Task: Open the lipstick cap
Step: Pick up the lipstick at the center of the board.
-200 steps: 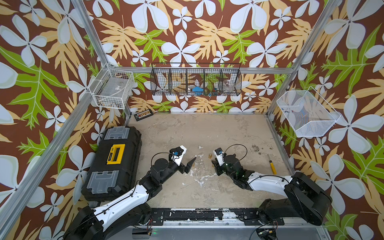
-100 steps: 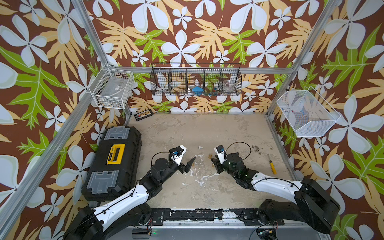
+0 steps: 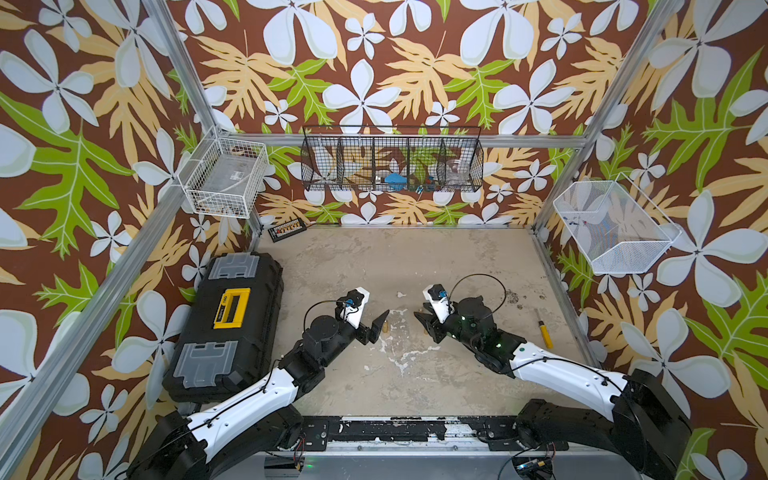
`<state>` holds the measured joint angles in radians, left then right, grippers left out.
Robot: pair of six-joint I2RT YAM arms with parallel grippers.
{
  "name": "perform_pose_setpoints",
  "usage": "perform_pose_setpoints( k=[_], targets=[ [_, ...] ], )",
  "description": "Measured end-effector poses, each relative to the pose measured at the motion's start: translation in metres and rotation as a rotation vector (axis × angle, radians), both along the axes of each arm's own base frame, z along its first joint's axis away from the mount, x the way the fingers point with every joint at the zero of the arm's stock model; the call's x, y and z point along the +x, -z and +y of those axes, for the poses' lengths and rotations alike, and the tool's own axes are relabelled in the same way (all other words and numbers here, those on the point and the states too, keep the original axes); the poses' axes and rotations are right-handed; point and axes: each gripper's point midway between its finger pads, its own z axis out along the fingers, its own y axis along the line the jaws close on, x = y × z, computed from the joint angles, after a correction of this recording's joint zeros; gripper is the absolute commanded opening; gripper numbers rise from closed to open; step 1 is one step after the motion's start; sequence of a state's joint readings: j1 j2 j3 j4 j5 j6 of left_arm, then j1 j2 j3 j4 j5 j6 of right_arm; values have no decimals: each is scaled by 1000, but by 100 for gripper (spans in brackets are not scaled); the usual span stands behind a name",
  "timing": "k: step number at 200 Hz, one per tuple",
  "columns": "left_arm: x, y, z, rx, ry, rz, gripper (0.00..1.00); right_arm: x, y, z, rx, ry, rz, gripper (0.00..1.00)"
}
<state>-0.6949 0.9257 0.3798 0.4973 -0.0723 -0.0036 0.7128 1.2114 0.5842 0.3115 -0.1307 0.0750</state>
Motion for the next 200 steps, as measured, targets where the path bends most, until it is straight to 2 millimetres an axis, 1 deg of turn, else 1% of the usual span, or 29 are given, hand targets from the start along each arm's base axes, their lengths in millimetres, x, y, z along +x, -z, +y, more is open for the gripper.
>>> perform_pose_setpoints(
  k=[18, 38, 67, 97, 110, 127, 144, 164, 184, 200],
  targets=[
    [5, 1, 4, -9, -37, 20, 87, 1, -5, 11, 7, -43, 20, 43],
    [8, 7, 8, -11, -72, 48, 86, 1, -4, 26, -2, -94, 51, 43],
    [9, 15, 17, -1, -120, 76, 88, 0, 17, 46, -60, -158, 118, 44],
    [10, 8, 29, -7, -178, 52, 91, 7, 39, 61, -135, -187, 162, 46],
    [10, 6, 35, -3, -201, 39, 92, 5, 50, 69, -171, -211, 182, 48],
    [10, 6, 41, 9, -227, 28, 95, 4, 60, 78, -193, -229, 202, 50],
    [10, 5, 44, 7, -242, 23, 97, 5, 68, 84, -209, -235, 216, 53],
    [10, 4, 46, 6, -251, 20, 99, 10, 76, 86, -230, -214, 221, 53],
    [10, 2, 50, 4, -269, 14, 100, 16, 82, 90, -239, -198, 224, 51],
    [10, 0, 52, 3, -282, 11, 100, 17, 88, 94, -236, -196, 239, 49]
  ],
)
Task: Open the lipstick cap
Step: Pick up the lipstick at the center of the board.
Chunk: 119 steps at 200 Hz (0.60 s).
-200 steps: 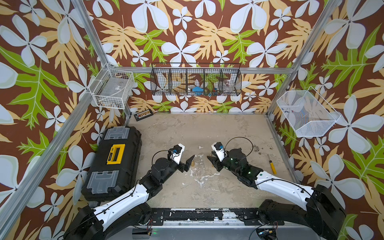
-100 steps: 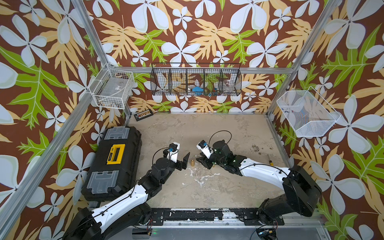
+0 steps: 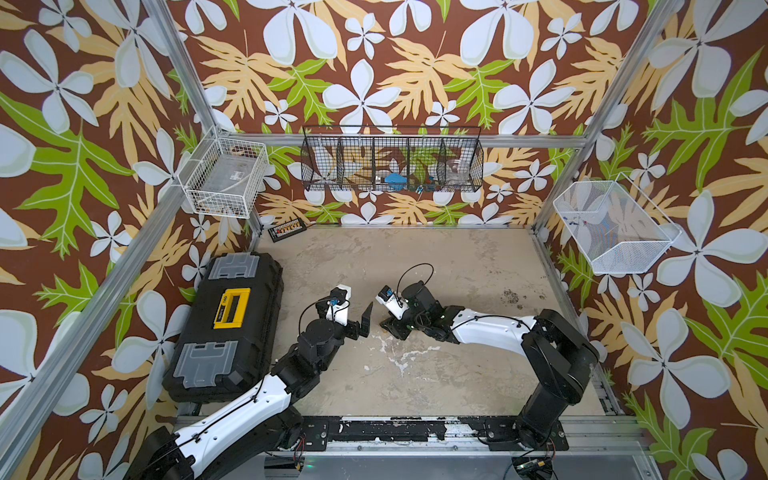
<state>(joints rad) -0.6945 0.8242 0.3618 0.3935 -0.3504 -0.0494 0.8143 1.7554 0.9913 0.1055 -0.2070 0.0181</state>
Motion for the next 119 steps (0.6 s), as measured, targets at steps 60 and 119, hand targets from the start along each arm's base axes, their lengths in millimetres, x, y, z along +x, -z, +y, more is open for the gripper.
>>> perform_pose_setpoints(
  k=[60, 119],
  targets=[
    [0, 2, 3, 6, -14, -2, 100, 1, 20, 7, -21, -9, 34, 36],
    [-1, 4, 3, 12, -9, 1, 100, -2, 17, 5, -16, -8, 27, 24]
  ],
)
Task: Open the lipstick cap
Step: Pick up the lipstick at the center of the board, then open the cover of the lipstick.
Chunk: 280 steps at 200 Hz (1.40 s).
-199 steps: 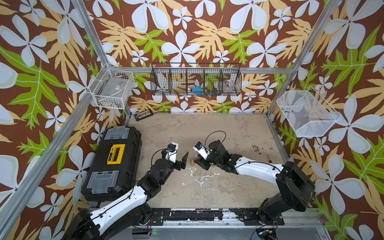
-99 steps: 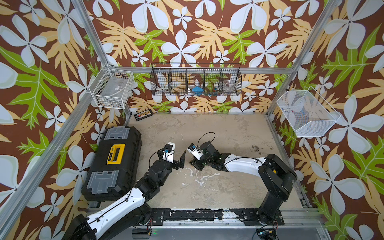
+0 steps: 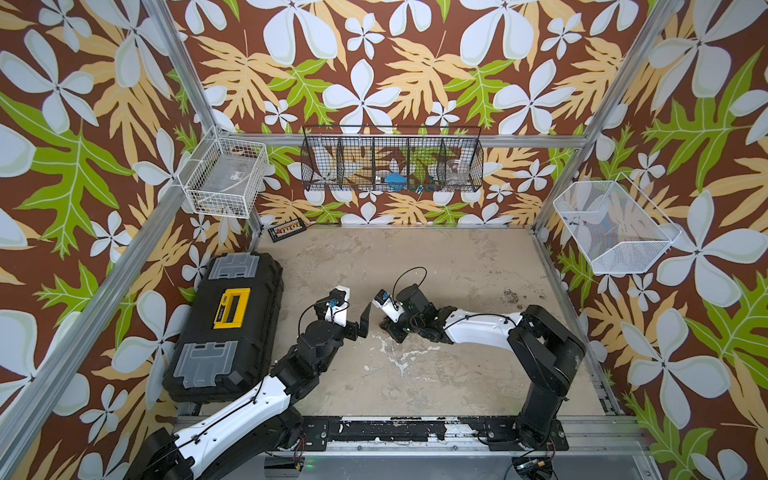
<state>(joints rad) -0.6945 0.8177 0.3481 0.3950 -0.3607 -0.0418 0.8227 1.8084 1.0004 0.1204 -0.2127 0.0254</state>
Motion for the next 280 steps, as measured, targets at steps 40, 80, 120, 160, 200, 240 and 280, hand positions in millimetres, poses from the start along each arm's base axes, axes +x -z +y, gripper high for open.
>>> perform_pose_setpoints(
  k=[40, 80, 120, 160, 200, 240, 280],
  targets=[
    [0, -1, -1, -3, 5, -2, 100, -4, -21, -2, 36, -7, -26, 22],
    [-1, 1, -5, -4, 29, 3, 99, -7, -60, -10, 111, -15, -58, 22],
    [-8, -1, -28, 4, 163, -3, 91, -4, -115, -35, 241, 14, -72, 22],
    [-24, -8, -70, 27, 421, -30, 86, -16, -159, -49, 312, -10, -91, 21],
    [-42, -9, -97, 80, 620, -59, 84, -34, -191, -49, 379, -79, -93, 22],
    [-50, -10, -108, 95, 711, -69, 74, -46, -197, -46, 416, -125, -51, 22],
    [-51, -11, -115, 92, 744, -61, 67, -54, -199, -43, 438, -153, -17, 22]
  ],
)
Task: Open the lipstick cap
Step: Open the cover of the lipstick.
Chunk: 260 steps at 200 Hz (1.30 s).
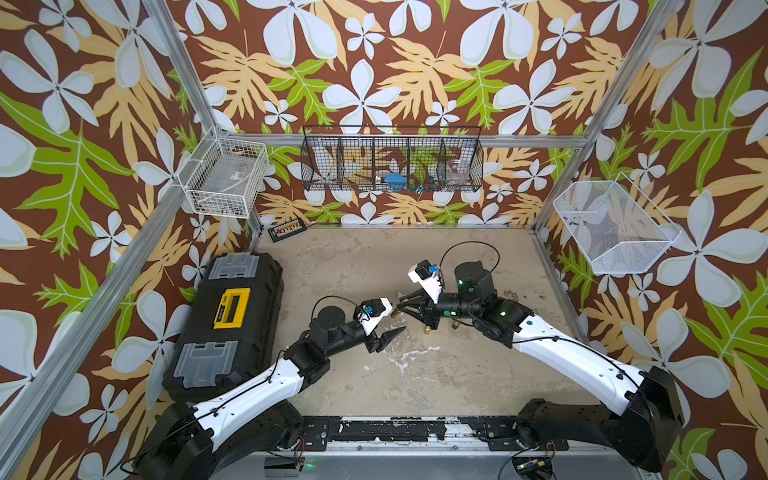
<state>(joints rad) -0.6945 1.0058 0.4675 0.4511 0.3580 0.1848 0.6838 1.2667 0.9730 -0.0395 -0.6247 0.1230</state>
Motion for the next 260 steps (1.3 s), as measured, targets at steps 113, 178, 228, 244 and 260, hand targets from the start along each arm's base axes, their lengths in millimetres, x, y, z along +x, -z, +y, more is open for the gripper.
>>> perform_pose_setpoints(
  k=[113, 178, 228, 244, 260],
  targets=[
    [-2, -6, -3, -16, 23, -7, 31, -14, -2, 8, 11, -52, 7, 22],
    [-1, -8, -2, -18, 12, -13, 19, -14, -3, 8, 13, -52, 4, 23],
    [0, -8, -2, -16, 9, -15, 14, -14, -4, 8, 15, -52, 2, 31],
    [0, -8, -2, -16, 9, -16, 13, -14, -4, 8, 18, -52, -3, 32],
    [-1, -9, -1, -22, 8, -16, 13, -15, -2, 7, 16, -52, 1, 32]
  ],
)
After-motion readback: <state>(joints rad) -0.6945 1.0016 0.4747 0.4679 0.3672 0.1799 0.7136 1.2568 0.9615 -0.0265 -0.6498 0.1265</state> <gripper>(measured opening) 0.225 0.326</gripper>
